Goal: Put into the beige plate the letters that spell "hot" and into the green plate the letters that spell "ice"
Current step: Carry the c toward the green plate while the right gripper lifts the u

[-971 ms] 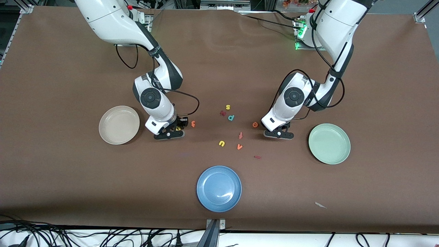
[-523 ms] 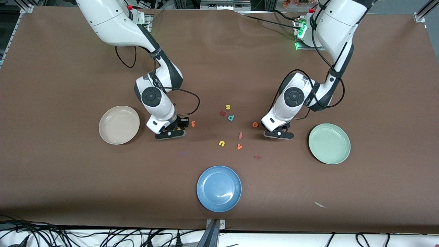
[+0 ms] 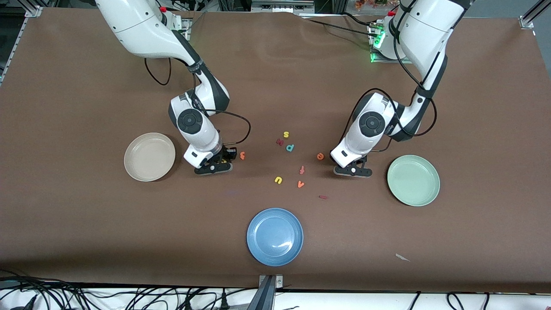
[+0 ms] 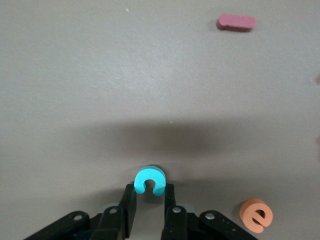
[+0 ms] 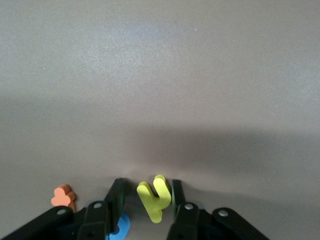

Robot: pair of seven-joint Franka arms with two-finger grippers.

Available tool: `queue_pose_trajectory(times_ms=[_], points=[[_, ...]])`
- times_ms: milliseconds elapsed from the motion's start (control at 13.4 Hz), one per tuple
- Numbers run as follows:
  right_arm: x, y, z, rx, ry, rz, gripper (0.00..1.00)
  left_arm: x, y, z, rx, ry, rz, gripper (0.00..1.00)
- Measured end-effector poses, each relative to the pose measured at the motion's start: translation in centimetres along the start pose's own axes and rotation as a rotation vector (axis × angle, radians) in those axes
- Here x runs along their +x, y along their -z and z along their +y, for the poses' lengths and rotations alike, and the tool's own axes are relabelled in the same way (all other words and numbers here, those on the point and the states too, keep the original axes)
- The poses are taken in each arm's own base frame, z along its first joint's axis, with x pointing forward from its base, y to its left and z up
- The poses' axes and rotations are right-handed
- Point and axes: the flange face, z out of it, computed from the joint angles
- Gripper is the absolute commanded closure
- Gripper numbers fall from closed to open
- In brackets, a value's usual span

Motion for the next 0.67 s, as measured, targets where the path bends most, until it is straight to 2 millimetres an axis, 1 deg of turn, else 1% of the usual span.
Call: queue_pose_trajectory(times_ms=[75,373,523,672], points=[[0.0,0.0,0.1,-0.002,0.000,0.001,0.71,0.3,0.3,-0.6,0.005,-0.001,-0.003,0.79],[0.0,0.1,0.3,-0.005,0.000,0.002,0.82,1.9,2.4,-3.9,0.026,-0.026,-0.036,0.79],[0.0,0.1,0.3,-0.005,0.000,0.002,0.84,2.6,3.3,-5.9,0.027,-0.048,-0.033,0.79],[0.0,0.1,0.3,-0.005,0.000,0.002,0.84,3.1,3.8,-8.4,0.030,-0.074,-0.044,0.79]])
